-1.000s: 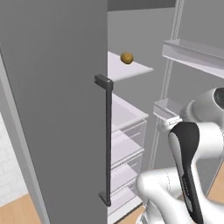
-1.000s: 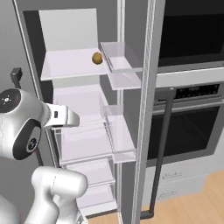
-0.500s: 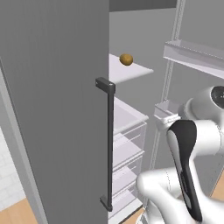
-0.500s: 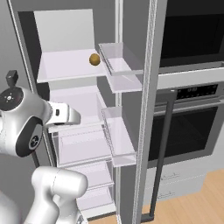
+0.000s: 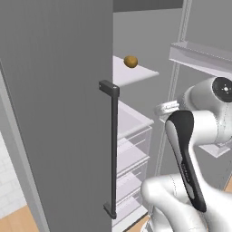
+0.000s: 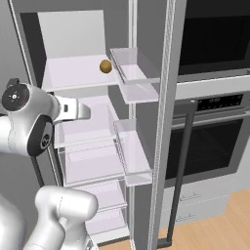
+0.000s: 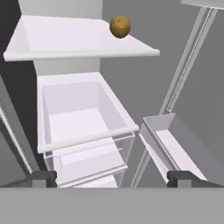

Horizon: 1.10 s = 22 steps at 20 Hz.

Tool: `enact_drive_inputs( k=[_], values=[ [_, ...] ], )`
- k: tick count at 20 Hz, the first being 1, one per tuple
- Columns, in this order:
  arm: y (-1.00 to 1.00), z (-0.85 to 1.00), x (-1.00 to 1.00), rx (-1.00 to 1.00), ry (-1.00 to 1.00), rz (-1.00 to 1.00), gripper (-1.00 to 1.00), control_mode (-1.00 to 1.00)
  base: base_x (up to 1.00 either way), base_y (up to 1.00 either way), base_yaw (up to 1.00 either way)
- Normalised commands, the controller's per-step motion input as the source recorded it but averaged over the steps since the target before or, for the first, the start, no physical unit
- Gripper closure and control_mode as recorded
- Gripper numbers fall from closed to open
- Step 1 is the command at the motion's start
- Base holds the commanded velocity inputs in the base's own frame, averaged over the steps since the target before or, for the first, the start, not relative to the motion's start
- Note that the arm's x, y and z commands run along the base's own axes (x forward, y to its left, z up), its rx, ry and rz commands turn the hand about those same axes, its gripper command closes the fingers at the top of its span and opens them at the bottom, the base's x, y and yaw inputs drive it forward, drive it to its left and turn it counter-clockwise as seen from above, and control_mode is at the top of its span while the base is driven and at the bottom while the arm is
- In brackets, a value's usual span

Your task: Place one potato and one chicken drumstick in each tupperware on the nearby counter, to pack two identical lunches.

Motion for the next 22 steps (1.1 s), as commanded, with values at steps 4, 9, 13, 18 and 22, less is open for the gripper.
enact_drive_inputs(
  k=[4,9,13,18,22],
  values=[
    [0.14,0.49,0.31,0.2,-0.09,0.0,-1.0,-1.0,0.0,0.0,0.0],
    [0.15,0.17,0.48,0.11,-0.04,-0.01,-1.0,-1.0,0.0,0.0,0.0],
    [0.01,0.14,0.72,0.05,-0.01,-0.04,-1.0,-1.0,0.0,0.0,0.0],
    [0.12,0.13,0.63,0.0,0.0,-0.04,-1.0,-1.0,0.0,0.0,0.0],
    [0.1,0.08,0.76,0.0,0.0,-0.05,-1.0,-1.0,0.0,0.0,0.0]
  ],
)
